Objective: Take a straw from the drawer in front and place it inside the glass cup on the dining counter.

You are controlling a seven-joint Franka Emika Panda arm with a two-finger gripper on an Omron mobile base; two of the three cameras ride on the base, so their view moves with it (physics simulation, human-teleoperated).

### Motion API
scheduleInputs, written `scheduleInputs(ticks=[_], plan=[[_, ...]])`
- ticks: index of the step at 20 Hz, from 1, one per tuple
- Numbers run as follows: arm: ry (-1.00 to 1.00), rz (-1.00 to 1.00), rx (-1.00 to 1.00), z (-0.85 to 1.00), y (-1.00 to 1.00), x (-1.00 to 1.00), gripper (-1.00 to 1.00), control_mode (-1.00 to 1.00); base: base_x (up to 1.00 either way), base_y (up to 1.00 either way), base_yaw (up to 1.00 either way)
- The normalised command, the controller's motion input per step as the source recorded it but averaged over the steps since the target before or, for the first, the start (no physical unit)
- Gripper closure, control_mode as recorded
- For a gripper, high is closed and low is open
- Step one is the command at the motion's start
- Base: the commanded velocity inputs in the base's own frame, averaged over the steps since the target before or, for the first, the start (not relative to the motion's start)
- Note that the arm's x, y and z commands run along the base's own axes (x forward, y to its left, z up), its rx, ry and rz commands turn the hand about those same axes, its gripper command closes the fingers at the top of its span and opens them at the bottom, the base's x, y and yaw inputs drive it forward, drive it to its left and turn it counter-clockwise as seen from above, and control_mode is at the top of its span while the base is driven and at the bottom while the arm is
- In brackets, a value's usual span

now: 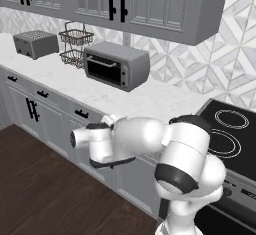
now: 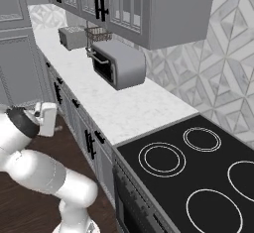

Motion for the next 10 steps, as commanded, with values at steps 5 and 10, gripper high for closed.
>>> scheduleInputs(ticks=[5, 10], plan=[[0.00, -0.21, -0.23, -0.65, 0.00, 0.46, -1.00, -1.00, 0.00, 0.00, 0.00], [0.00, -0.20, -0.27, -0.57, 0.00, 0.43, -1.00, -1.00, 0.00, 0.00, 0.00]])
